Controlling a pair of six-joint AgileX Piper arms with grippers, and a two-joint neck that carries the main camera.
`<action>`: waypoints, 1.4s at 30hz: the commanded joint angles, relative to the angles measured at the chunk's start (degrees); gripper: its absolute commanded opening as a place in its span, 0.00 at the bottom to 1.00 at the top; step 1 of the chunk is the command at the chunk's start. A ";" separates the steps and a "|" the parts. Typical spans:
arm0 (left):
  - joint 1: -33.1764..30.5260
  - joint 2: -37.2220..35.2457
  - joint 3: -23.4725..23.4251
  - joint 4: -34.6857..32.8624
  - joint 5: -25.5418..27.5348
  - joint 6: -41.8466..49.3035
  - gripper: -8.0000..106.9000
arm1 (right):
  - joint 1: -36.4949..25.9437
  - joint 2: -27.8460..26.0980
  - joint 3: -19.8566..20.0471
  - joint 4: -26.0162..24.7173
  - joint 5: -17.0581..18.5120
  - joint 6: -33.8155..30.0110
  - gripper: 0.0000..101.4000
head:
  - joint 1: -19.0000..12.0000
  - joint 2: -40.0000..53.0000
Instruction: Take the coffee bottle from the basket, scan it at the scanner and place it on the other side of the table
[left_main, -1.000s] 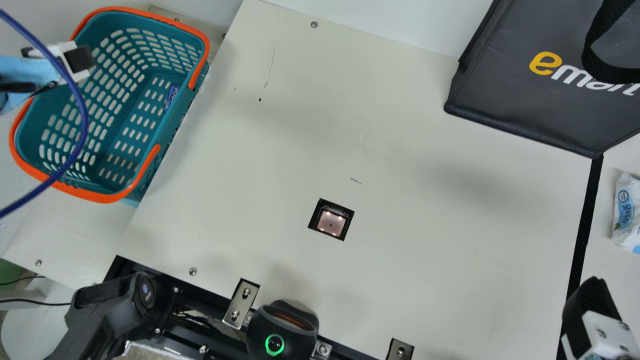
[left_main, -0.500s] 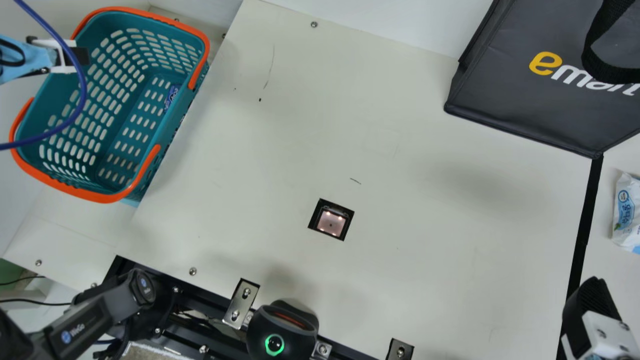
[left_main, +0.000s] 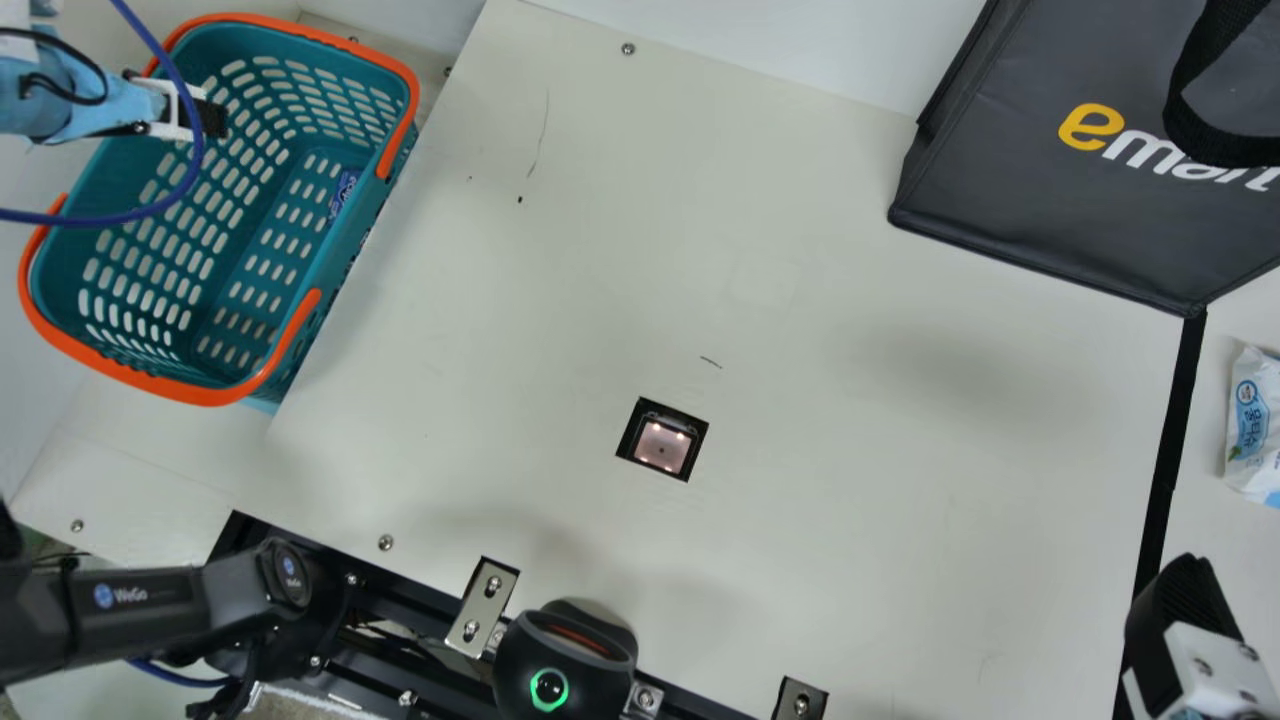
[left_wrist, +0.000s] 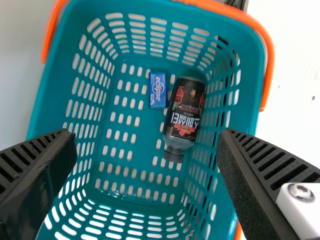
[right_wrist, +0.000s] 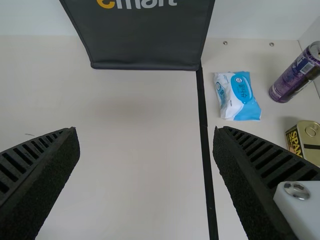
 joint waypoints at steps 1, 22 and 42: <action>-0.36 2.79 -0.49 0.29 -0.06 0.29 0.85 | 0.00 0.00 0.00 0.00 0.00 0.00 0.94 | -1.66 0.23; -1.40 20.05 -6.22 0.99 0.73 5.69 0.85 | 0.00 0.00 0.00 0.00 0.11 0.00 0.94 | -1.66 0.23; 0.86 23.96 -1.90 -3.44 0.23 18.65 0.85 | 0.00 0.00 0.00 0.00 0.05 0.00 0.94 | -1.66 0.23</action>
